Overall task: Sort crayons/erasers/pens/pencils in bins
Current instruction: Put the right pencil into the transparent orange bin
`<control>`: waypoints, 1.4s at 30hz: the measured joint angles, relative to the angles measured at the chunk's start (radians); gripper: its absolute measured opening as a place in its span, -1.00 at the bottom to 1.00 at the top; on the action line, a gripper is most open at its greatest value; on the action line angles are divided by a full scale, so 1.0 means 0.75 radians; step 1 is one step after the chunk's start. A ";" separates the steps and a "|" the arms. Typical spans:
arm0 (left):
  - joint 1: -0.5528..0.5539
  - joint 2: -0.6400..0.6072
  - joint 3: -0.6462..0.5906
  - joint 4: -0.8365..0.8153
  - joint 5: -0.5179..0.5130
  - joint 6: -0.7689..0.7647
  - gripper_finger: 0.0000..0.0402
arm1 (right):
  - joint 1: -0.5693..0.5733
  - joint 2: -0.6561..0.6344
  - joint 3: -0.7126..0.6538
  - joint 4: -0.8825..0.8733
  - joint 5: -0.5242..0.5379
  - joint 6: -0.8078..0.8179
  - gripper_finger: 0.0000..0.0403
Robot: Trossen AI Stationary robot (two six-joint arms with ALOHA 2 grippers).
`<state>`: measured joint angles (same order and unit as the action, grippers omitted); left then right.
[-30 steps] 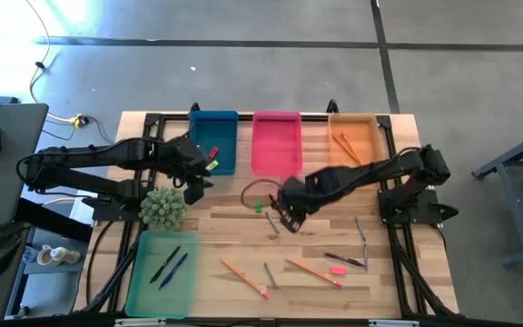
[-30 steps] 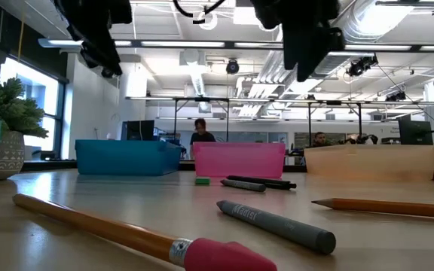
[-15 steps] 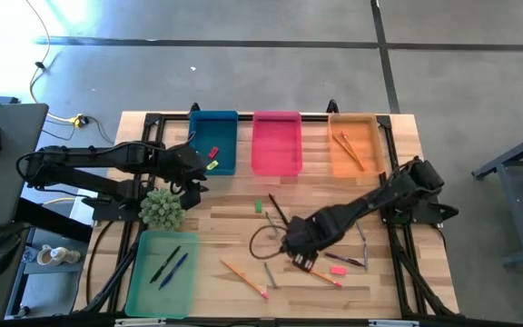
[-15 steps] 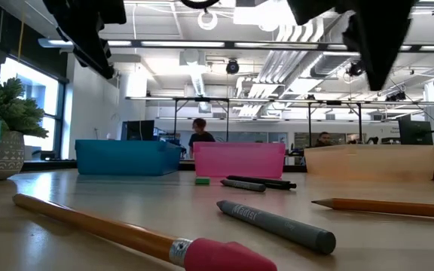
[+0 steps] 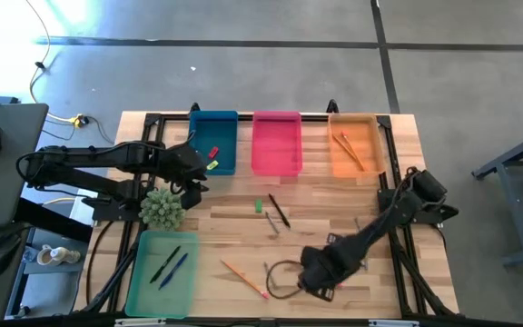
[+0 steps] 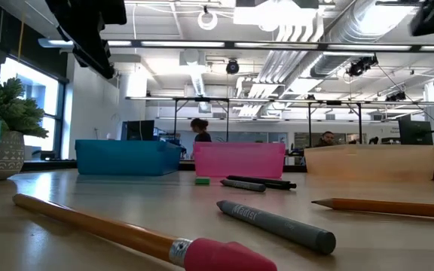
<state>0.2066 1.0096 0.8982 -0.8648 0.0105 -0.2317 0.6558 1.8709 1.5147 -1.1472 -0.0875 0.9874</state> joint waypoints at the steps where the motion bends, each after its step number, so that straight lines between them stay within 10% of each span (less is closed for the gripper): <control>1: 0.000 0.000 0.000 -0.001 0.000 -0.019 -0.20 | 0.022 0.000 -0.008 0.010 0.000 0.000 -0.07; 42: 0.000 0.000 0.000 -0.004 -0.010 -0.170 -0.20 | 0.280 -0.003 -0.502 0.597 0.128 0.128 -0.07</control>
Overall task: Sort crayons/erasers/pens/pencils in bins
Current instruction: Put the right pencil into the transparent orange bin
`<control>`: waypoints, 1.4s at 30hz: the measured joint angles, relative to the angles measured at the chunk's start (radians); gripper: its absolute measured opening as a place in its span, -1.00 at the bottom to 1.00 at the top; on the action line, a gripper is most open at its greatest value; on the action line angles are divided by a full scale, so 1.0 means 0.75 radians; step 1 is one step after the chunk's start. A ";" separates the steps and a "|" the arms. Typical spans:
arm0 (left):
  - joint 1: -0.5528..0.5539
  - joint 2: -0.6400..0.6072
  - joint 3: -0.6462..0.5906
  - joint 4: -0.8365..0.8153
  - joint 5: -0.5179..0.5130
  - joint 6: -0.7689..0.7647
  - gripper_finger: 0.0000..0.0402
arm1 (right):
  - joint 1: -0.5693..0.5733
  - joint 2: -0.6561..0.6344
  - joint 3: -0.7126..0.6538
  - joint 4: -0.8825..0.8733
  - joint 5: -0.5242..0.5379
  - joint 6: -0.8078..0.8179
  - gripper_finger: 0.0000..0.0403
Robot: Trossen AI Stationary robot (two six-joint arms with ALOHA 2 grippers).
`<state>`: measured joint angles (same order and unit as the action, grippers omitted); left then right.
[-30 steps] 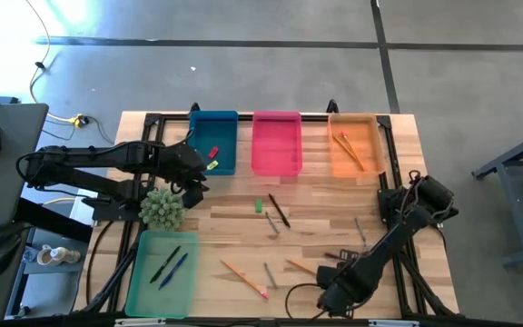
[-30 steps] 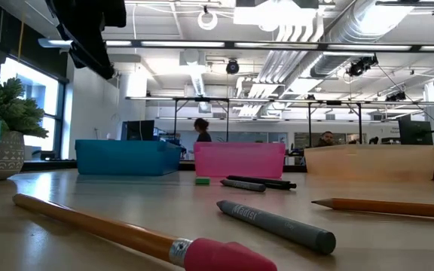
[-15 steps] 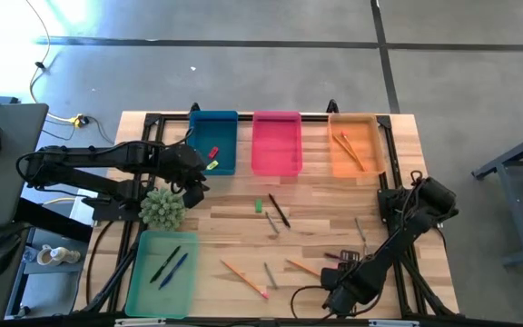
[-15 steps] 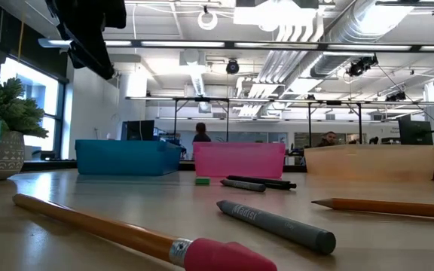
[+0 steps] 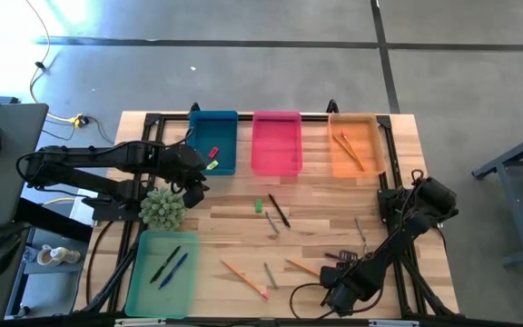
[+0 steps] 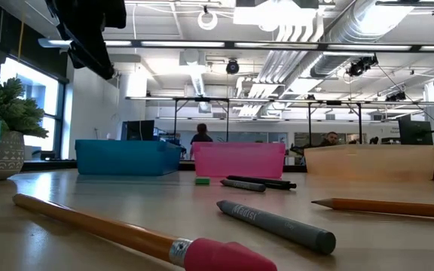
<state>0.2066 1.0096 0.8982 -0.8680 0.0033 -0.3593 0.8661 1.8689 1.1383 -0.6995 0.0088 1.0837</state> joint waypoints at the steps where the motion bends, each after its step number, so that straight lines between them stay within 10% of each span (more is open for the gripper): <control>1: 0.000 0.000 0.000 0.000 0.000 0.003 -0.20 | 0.000 -0.003 -0.012 0.017 0.000 0.015 -0.07; 24: 0.001 0.000 0.000 -0.006 -0.064 0.032 -0.20 | -0.005 -0.002 -0.049 0.017 -0.022 0.116 -0.94; 42: 0.001 0.000 0.000 -0.006 -0.066 0.125 -0.15 | -0.038 0.011 0.057 0.040 -0.211 0.185 -0.98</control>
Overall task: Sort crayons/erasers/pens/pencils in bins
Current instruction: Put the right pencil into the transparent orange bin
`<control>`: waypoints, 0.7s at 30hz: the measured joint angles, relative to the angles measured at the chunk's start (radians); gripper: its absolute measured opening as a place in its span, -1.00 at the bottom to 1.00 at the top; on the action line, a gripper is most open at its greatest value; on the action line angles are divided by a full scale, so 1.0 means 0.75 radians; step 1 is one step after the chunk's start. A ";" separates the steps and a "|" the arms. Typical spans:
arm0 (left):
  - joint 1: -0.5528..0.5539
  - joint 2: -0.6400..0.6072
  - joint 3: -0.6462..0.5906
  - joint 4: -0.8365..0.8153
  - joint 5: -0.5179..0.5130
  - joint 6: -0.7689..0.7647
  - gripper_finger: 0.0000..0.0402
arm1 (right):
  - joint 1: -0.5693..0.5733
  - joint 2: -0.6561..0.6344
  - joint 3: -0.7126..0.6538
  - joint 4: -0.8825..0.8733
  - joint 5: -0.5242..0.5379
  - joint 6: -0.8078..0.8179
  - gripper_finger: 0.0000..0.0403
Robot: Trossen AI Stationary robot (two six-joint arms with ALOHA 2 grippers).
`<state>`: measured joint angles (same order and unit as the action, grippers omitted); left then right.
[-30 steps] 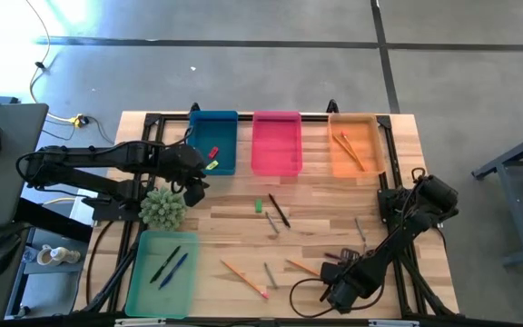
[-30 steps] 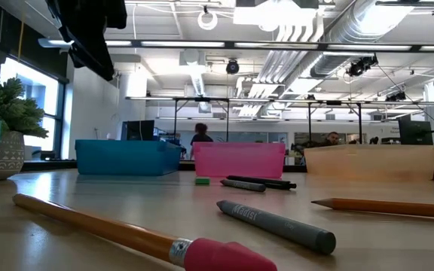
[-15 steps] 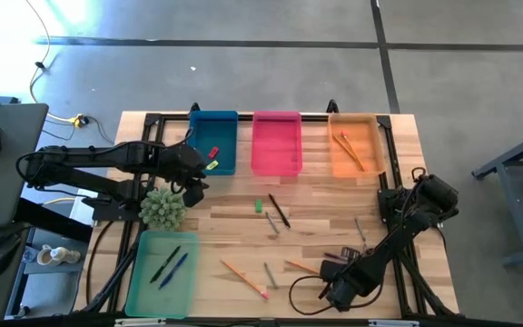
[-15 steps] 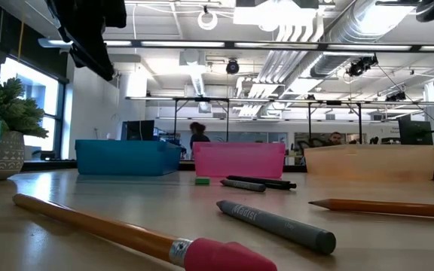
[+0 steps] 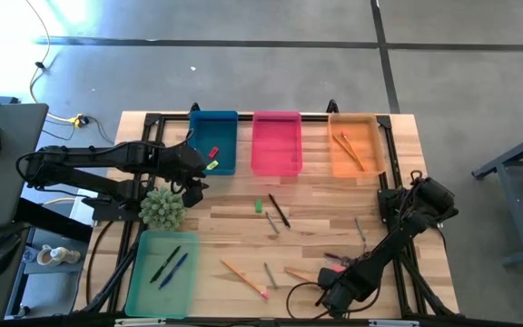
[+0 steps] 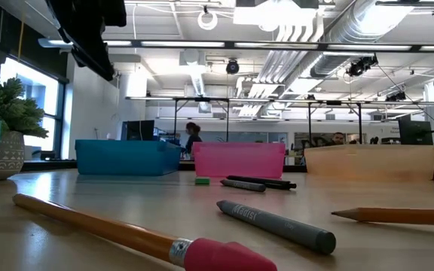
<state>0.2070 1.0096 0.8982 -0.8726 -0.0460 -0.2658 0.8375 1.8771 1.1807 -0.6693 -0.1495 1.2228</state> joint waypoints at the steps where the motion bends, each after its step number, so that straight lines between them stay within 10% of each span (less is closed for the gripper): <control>1: 0.000 0.000 0.000 0.000 0.000 0.009 -0.14 | 0.000 0.000 0.005 0.008 0.010 0.024 -0.98; 11: 0.002 0.001 0.000 0.000 -0.010 0.011 -0.01 | -0.001 -0.003 0.108 0.005 0.106 0.200 -0.98; 21: 0.003 0.001 0.000 0.001 -0.012 0.011 -0.01 | -0.049 -0.006 0.237 -0.035 0.526 0.380 -0.98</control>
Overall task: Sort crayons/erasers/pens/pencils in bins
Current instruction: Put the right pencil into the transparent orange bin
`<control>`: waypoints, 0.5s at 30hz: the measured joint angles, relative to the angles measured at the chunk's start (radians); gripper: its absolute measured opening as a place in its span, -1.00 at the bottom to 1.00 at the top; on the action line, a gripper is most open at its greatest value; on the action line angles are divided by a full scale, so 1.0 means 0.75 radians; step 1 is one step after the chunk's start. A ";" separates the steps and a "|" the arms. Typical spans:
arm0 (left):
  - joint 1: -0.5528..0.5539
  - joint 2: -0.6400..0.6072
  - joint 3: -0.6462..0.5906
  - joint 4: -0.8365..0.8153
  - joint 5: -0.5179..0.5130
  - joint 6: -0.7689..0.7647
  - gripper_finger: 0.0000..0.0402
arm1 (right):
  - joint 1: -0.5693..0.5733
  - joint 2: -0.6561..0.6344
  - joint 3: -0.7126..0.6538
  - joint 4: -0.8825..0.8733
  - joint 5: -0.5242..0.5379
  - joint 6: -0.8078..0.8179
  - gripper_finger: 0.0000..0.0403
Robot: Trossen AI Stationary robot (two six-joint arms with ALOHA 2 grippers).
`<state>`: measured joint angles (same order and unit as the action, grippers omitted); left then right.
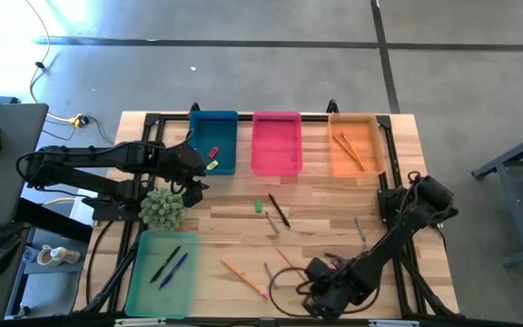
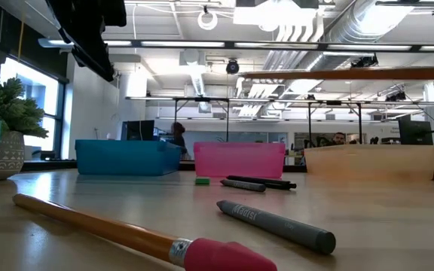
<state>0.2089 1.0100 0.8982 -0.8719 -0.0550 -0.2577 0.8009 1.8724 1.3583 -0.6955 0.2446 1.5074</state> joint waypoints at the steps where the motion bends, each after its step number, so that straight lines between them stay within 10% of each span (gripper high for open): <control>1: 0.000 0.000 0.000 0.000 0.000 0.000 -0.01 | -0.012 0.000 0.009 -0.014 0.036 0.005 -0.98; 15: 0.000 0.000 0.000 0.001 -0.002 0.031 -0.01 | -0.226 -0.001 0.176 -0.453 0.506 0.075 -0.98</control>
<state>0.2089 1.0100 0.8982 -0.8715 -0.0563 -0.2342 0.6318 1.8718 1.4901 -1.0354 0.6245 1.5634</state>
